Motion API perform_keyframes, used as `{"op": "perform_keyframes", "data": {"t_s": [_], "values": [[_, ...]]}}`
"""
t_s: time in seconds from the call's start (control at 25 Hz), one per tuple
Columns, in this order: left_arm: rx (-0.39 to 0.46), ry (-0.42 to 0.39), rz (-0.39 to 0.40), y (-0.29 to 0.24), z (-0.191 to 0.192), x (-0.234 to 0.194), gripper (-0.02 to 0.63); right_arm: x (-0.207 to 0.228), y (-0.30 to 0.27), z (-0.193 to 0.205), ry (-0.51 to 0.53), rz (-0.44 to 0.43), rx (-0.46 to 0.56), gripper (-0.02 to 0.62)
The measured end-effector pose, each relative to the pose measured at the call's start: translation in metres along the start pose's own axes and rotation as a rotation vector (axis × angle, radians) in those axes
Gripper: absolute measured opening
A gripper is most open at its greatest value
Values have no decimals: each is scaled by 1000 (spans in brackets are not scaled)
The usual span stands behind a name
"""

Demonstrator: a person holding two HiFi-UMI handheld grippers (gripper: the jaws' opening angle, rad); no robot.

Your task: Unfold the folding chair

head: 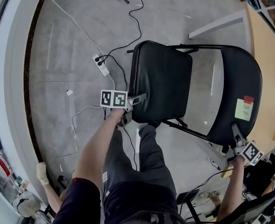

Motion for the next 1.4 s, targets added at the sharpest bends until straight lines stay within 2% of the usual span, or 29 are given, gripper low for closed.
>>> {"op": "perform_keyframes", "data": {"t_s": [0.16,0.32,0.48,1.12,1.4], "values": [[0,2,-2,3,0,-11,230,-4,-5,3,-41,-59,1,140],[3,2,18,1,-2,-19,232,1,-6,3,-72,-38,-16,140],[2,7,20,2,-1,-31,242,0,-16,7,-130,-117,-27,138],[-9,-16,-21,11,-5,-74,314,-13,-26,14,-158,-116,-60,138],[-15,-4,1,12,-6,-112,321,-36,-47,30,-157,-122,-58,135]]}}
Point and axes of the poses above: the fingertips, and each gripper's own axes: y backward along the fingers, x to its right, z out of its underside, the point moved 5 cm from there along y, backward along the fingers, and after that the axes turned 1 degree about -x, right-handed, at the moved point
